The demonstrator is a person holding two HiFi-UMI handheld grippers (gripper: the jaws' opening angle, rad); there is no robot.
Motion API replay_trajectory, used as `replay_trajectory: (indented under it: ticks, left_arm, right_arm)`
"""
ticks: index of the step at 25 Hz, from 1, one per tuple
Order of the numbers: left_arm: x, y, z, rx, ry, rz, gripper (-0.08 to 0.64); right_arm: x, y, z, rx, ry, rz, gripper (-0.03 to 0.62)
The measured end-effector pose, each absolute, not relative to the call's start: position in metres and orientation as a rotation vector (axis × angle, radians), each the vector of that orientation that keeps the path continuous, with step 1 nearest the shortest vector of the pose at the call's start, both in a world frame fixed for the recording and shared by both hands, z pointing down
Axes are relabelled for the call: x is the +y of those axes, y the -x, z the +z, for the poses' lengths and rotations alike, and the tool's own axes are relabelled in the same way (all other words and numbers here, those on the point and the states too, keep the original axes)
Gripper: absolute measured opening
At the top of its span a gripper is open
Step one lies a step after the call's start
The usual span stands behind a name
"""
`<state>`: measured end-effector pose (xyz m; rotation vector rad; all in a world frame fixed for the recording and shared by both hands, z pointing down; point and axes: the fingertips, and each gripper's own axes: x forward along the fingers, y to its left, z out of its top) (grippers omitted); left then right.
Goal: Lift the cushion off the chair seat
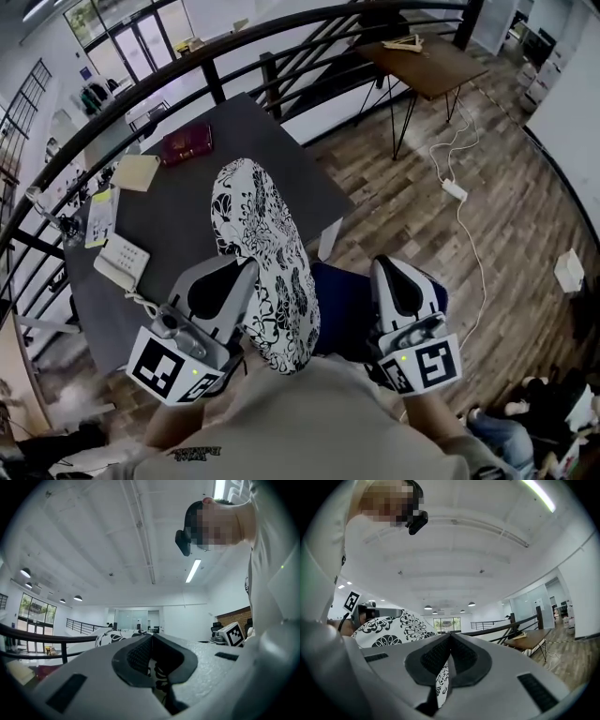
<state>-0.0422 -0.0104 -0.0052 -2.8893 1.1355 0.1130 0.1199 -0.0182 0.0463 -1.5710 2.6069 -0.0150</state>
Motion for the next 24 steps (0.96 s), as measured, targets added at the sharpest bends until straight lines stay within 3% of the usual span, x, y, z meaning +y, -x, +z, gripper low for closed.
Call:
replay_trajectory:
  ticks: [24]
  left_arm:
    - [-0.011,0.045,0.008,1.097,2.985,0.116,0.005]
  right_arm:
    - [-0.01,-0.113,0.039,2.616,1.654,0.066,0.003]
